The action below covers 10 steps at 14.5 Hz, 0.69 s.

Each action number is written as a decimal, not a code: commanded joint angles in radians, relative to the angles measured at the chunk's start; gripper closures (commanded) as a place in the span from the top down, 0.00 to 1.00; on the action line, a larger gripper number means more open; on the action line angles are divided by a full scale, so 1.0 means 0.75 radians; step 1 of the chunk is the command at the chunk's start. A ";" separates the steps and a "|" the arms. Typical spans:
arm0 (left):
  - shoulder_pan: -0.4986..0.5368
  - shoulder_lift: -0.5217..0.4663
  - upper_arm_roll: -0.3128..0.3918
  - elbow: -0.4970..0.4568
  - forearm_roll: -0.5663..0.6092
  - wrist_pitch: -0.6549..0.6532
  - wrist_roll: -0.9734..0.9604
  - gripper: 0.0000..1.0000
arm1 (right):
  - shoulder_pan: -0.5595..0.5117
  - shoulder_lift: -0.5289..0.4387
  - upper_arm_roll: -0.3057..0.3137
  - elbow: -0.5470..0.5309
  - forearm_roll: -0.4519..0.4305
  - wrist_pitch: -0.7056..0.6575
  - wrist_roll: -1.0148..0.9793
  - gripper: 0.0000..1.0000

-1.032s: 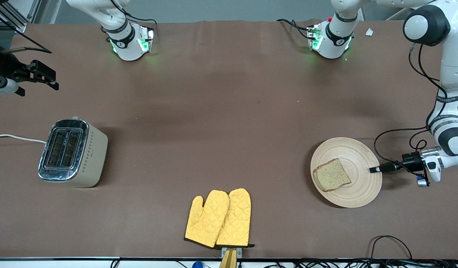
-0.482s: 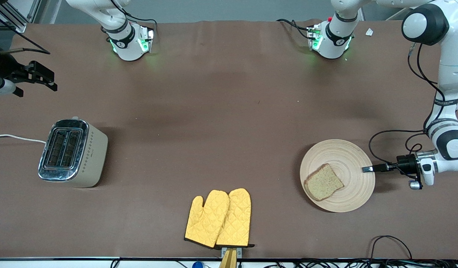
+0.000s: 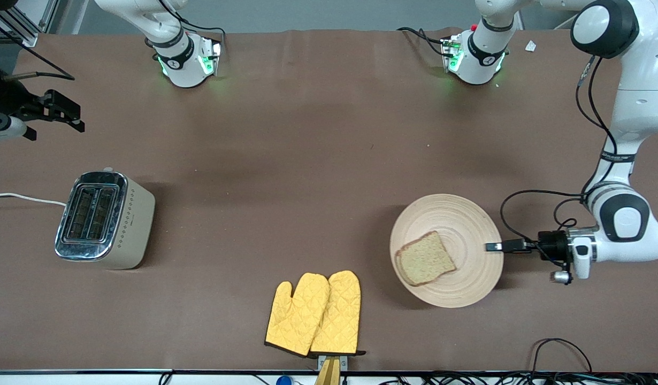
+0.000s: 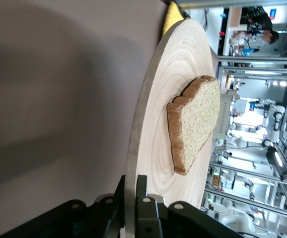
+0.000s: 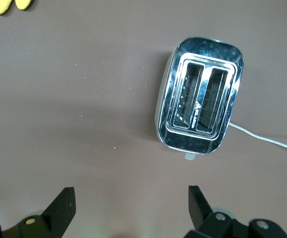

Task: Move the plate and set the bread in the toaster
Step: 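Slide the plate with the left gripper toward the toaster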

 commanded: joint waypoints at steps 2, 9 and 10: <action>-0.138 -0.069 -0.091 -0.113 -0.028 0.197 -0.037 0.00 | -0.018 -0.013 0.001 -0.054 0.028 0.007 0.012 1.00; -0.422 -0.032 -0.345 -0.271 -0.250 0.850 -0.031 0.00 | -0.016 0.044 0.007 -0.226 0.169 0.256 0.049 1.00; -0.463 -0.014 -0.343 -0.265 -0.307 0.860 -0.012 0.00 | 0.024 0.103 0.007 -0.218 0.169 0.301 0.061 1.00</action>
